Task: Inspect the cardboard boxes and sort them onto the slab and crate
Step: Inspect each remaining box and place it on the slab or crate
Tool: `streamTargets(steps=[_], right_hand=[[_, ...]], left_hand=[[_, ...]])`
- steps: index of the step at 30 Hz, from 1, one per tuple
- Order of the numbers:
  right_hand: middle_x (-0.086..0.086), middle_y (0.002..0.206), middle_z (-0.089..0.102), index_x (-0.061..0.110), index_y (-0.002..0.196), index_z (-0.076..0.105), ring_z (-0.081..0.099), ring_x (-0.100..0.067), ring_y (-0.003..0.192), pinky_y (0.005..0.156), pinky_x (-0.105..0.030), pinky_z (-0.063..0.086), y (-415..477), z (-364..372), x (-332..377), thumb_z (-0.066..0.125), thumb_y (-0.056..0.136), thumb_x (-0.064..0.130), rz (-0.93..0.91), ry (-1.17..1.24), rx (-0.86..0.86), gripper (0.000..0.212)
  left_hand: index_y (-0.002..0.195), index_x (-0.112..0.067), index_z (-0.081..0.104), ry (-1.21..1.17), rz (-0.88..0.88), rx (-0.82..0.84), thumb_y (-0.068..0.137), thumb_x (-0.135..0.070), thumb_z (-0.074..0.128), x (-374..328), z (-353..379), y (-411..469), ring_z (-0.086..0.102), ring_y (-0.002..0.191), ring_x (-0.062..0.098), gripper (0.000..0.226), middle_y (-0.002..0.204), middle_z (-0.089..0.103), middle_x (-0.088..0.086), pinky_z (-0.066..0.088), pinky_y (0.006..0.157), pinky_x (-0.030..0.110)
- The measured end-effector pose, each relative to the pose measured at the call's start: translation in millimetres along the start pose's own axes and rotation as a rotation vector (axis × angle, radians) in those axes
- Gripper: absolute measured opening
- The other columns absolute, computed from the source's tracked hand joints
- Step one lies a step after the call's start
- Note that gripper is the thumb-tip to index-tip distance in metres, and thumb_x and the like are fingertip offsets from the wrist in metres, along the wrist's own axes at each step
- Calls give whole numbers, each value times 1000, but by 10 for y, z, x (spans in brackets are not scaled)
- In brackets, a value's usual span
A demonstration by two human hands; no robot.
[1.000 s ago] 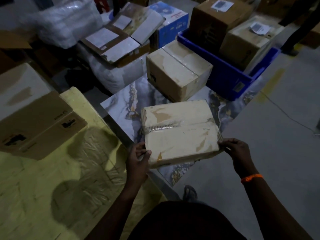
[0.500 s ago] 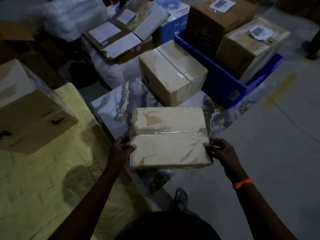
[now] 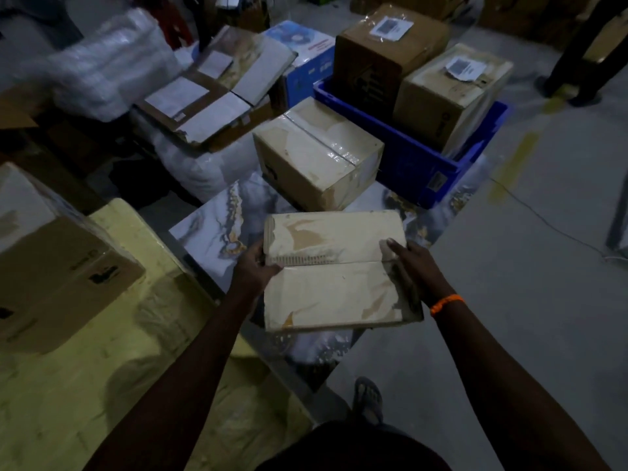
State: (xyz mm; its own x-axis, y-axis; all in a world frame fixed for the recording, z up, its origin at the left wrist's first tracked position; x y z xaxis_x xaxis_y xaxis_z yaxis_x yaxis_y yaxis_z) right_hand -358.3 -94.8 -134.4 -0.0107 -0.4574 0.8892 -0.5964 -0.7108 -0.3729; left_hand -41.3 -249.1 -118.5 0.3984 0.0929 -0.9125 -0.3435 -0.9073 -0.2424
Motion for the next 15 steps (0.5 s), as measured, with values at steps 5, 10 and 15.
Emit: streamTargets(steps=[5, 10, 15], right_hand=[[2, 108, 66, 23, 121, 63, 62, -14, 91, 73, -30, 51, -349, -346, 231, 59, 103, 44, -12, 191, -116, 28], [2, 120, 66, 23, 107, 58, 63, -15, 111, 84, -34, 52, -648, -453, 204, 54, 104, 47, -30, 401, -207, 24], [13, 127, 65, 34, 124, 62, 60, -8, 117, 90, -34, 52, -929, -343, -50, 47, 104, 55, -44, 437, -226, 33]], left_hand=[[140, -1, 50, -166, 90, -15, 82, 14, 71, -324, 65, 59, 57, 119, 20, 63, 133, 60, 9, 55, 76, 14], [132, -13, 60, -394, 23, -32, 88, -2, 68, -284, 41, 8, 66, 113, 29, 46, 123, 70, 10, 59, 88, 49], [126, -10, 62, -544, -72, -22, 99, -14, 59, 40, 18, -287, 67, 108, 29, 27, 103, 72, 6, 54, 73, 35]])
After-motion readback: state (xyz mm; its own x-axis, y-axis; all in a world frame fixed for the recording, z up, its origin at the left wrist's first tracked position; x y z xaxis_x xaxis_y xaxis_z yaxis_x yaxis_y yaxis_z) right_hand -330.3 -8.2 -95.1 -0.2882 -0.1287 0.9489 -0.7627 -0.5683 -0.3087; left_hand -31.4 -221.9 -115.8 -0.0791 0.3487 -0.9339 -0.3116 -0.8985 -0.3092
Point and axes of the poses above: each hand's wrist, its own y-axis towards the middle knuckle, its own z-axis out of the palm, x = y × z, the point moved 8 cm from there along y, towards the middle knuckle
